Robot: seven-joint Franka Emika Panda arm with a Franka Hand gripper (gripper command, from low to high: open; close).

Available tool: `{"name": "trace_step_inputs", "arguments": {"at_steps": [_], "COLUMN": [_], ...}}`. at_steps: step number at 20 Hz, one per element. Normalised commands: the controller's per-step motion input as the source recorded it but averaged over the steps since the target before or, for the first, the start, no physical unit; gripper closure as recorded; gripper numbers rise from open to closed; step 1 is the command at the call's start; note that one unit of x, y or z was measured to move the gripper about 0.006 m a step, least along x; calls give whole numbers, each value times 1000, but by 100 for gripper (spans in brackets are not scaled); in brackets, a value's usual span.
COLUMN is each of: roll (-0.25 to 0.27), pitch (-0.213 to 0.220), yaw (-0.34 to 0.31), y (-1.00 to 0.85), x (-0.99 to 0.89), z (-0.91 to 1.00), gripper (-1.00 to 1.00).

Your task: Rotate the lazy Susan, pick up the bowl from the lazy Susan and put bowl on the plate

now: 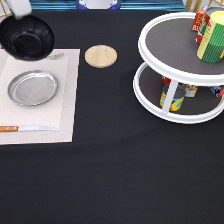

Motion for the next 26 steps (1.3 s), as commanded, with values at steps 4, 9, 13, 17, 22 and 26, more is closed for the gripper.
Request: {"name": "trace_step_inputs", "arguments": {"at_steps": [4, 9, 13, 17, 22, 26], "roll": [-21, 25, 68, 80, 77, 70], "pitch": [-41, 5, 84, 130, 105, 111], "yaw": [-275, -221, -127, -51, -31, -35], "y": [-217, -265, -91, 6, 46, 2], "x": [-323, -2, 414, 505, 254, 431], "z": [-719, -415, -300, -326, -373, -73], "gripper": [100, 100, 100, 100, 100, 100]}}
